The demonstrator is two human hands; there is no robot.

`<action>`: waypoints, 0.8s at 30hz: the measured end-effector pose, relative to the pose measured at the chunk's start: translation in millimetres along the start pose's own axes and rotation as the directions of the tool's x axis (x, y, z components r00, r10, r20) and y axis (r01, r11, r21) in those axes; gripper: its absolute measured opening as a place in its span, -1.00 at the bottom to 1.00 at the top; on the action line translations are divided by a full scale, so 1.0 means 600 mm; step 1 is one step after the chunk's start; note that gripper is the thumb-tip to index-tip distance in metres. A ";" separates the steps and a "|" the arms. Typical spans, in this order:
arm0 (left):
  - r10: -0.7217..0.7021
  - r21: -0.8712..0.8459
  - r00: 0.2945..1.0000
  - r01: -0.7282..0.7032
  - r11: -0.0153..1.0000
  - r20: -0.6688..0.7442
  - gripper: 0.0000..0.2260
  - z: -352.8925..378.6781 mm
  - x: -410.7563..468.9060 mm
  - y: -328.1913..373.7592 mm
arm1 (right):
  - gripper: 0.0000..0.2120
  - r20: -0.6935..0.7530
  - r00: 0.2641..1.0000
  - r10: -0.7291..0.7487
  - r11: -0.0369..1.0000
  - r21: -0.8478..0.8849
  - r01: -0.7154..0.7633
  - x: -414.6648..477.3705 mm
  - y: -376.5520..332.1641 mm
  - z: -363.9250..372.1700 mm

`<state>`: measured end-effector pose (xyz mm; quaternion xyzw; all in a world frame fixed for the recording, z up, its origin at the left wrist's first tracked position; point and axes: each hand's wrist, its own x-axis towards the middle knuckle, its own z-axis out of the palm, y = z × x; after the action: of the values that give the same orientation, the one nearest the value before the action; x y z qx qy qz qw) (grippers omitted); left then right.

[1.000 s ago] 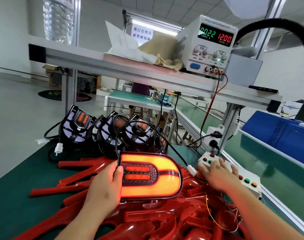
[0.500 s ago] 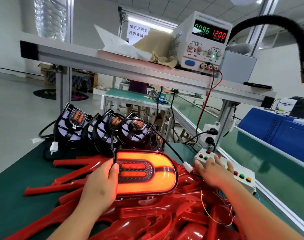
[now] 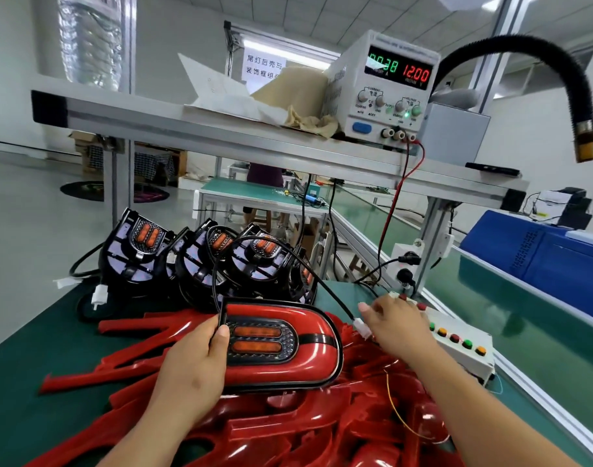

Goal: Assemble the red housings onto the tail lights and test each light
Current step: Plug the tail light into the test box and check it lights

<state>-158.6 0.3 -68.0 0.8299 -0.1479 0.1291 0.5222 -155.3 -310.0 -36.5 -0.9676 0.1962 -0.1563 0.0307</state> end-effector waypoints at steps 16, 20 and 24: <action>-0.029 0.076 0.999 0.031 0.997 -0.030 -0.77 0.000 -0.001 0.004 | -0.70 0.060 0.998 -0.009 0.999 0.043 0.006 -0.005 -0.040 0.013; -0.002 0.180 1.000 0.006 0.984 -0.025 -0.87 -0.005 0.000 0.005 | -0.77 -0.073 0.997 0.037 0.977 0.212 -0.021 -0.016 -0.031 0.000; 0.001 0.429 0.994 0.047 0.902 -0.111 -0.57 -0.024 0.003 0.026 | -0.77 -0.128 0.991 0.042 0.940 0.342 0.004 -0.034 -0.024 -0.009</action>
<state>-163.7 6.8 -48.1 0.9183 -0.0773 0.1971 0.3344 -169.4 -288.7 -35.6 -0.9329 0.1771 -0.2520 0.1865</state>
